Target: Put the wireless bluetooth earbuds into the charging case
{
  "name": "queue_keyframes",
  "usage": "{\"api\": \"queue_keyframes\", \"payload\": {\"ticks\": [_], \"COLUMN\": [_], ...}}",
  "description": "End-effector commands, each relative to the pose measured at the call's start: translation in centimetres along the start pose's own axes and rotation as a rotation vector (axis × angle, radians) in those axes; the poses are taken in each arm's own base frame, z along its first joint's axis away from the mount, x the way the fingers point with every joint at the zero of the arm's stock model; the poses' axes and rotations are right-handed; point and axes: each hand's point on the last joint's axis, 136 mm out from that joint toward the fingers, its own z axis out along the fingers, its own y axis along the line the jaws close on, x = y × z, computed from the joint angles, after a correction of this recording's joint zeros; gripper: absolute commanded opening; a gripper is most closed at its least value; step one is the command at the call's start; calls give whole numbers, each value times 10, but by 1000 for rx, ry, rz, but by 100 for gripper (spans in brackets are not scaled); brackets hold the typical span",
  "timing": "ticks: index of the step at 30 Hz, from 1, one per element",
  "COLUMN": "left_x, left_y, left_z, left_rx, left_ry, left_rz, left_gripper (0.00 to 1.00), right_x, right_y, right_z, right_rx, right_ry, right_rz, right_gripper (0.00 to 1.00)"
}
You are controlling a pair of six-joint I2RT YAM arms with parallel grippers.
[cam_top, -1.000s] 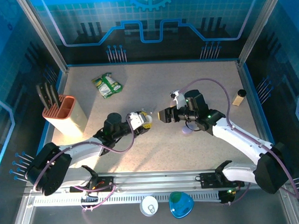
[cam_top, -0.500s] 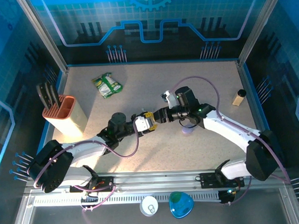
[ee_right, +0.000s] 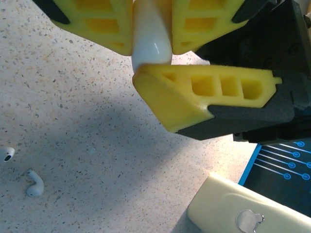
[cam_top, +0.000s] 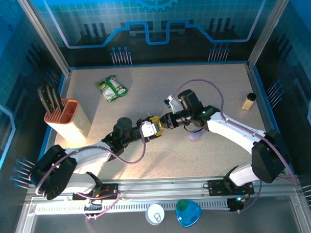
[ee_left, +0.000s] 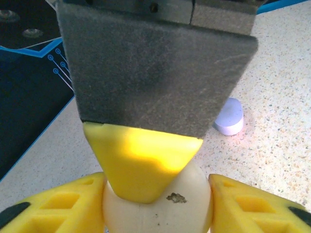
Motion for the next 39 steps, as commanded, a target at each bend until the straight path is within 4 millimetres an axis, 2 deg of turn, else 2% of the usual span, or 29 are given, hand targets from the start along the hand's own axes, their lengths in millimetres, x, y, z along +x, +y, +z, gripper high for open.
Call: {"api": "queue_keyframes", "payload": {"ticks": [1,5,6,7,13,16,21,24,28,31,36,39], "left_x": [-18,-26,-28,-30,-41,-47,-66,-78,-93,-104,-123,-131], "left_y": [7,13,15,15,17,19,12,6,-6,-8,-11,-15], "left_z": [1,-5,-7,-9,-25,-33,-44,-49,-53,-55,-59,-63], "left_rx": [-27,-50,-63,-64,-64,-53,55,126,245,294,381,413], "left_ry": [-57,-84,-95,-102,-131,-151,-230,-280,-315,-358,-459,-521], "left_rz": [-18,-137,-178,-207,-367,-457,-614,-662,-691,-722,-711,-648], "left_gripper": [65,94,99,99,99,99,99,99,98,88,73,70], "right_x": [-8,-20,-22,-25,-36,-44,-52,-50,-45,-42,-35,-29], "right_y": [2,1,-1,-3,-12,-7,20,41,68,83,98,108], "right_z": [-9,-26,-32,-36,-71,-93,-126,-140,-149,-154,-148,-142], "right_rx": [24,34,39,47,95,70,-87,-189,-324,-413,-491,-523], "right_ry": [-50,-157,-183,-206,-386,-486,-636,-669,-673,-674,-618,-583], "right_rz": [-49,-93,-100,-107,-173,-215,-314,-385,-465,-502,-545,-575], "right_gripper": [16,13,13,13,10,6,6,6,5,5,6,6]}}
